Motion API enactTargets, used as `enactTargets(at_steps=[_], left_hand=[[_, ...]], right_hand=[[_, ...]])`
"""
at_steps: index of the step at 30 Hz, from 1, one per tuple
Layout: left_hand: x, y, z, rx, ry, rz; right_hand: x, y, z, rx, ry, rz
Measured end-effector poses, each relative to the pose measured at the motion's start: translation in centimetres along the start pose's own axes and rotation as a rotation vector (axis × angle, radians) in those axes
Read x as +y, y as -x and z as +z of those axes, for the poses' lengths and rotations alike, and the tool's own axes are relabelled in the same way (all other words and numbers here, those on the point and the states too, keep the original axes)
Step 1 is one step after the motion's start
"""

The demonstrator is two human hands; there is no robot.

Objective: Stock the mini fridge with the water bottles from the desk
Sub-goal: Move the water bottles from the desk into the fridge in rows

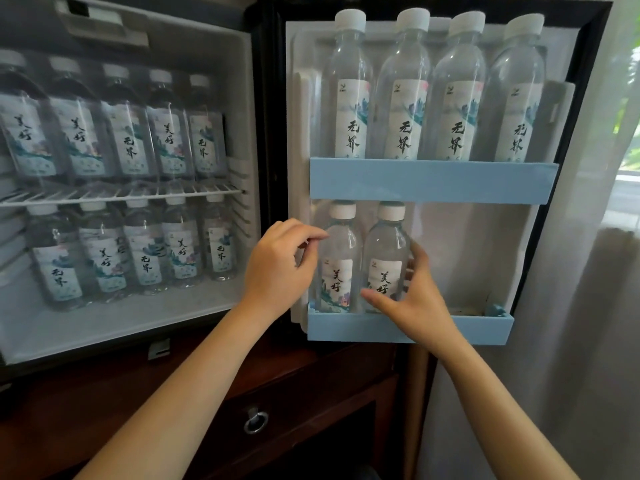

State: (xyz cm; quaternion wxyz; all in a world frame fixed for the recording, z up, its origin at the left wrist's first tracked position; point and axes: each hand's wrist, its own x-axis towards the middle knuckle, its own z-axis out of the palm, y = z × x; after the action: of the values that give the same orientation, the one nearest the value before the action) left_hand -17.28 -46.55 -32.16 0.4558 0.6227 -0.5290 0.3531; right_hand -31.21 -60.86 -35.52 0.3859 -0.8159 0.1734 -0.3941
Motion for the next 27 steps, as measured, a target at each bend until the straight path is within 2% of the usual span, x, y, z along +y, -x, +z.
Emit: enactTargets(at_steps=[4,7,10,13,18,21,23,27], left_hand=[[-1.0,1.0,-0.5,-0.029,0.004,-0.049],[-1.8,1.7,-1.3,-0.050,-0.023,-0.088],[-2.9,2.8,-2.7,-0.079,-0.059,-0.126],[-4.2,3.9,-4.5,-0.069,-0.081,-0.169],[-6.6,6.6,-8.8,-0.056,-0.190,-0.233],[-8.4,8.8,-12.1,-0.061,-0.260,-0.282],[-9.6,10.5,-14.5,-0.053,-0.313,-0.340],[-11.5,14.2,-20.1,0.006,-0.386,-0.469]], right_hand=[[0.4,1.2,1.5,0.402,-0.090,-0.082],[0.2,1.4,3.2,0.604,0.058,-0.285],[-1.0,1.3,5.3,0.701,0.206,-0.494],[-2.8,1.2,8.1,0.671,0.257,-0.634],[-6.3,1.9,13.7,0.456,0.222,-0.750],[-8.3,2.3,17.5,0.250,0.198,-0.750],[-9.4,2.3,20.2,0.033,0.209,-0.729],[-11.8,3.0,26.2,-0.568,0.144,-0.597]])
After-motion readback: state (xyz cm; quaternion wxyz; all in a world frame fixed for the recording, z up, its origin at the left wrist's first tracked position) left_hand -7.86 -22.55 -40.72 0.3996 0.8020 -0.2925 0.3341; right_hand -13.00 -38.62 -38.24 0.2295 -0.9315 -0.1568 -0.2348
